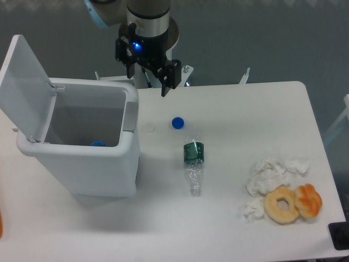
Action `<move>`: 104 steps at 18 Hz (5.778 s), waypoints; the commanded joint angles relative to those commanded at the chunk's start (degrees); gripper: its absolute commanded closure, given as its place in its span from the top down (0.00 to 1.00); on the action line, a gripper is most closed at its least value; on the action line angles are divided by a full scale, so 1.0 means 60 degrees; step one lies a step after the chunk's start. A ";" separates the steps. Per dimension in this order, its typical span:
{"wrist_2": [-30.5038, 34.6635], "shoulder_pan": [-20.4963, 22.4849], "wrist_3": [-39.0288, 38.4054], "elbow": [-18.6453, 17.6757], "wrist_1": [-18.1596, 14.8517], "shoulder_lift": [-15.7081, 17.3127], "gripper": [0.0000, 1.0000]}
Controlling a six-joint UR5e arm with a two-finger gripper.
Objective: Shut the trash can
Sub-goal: 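Raise the gripper and swing it toward the open trash can lid, then lower the open gripper behind the raised white lid, then push the lid forward with the gripper, tipping it over the can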
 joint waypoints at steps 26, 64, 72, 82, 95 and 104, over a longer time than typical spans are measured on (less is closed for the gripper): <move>-0.3490 -0.1581 -0.6126 0.0075 0.2050 0.1158 1.00; -0.2055 -0.1611 -0.5570 -0.0217 0.2871 0.0557 1.00; -0.2026 -0.1201 -0.5452 -0.0232 0.2856 0.0557 1.00; -0.2025 -0.0894 -0.5322 -0.0335 0.2856 0.0528 1.00; -0.1645 -0.0410 -0.4603 -0.0686 0.2768 0.0543 1.00; -0.1615 -0.0117 -0.4252 -0.0891 0.2797 0.0323 1.00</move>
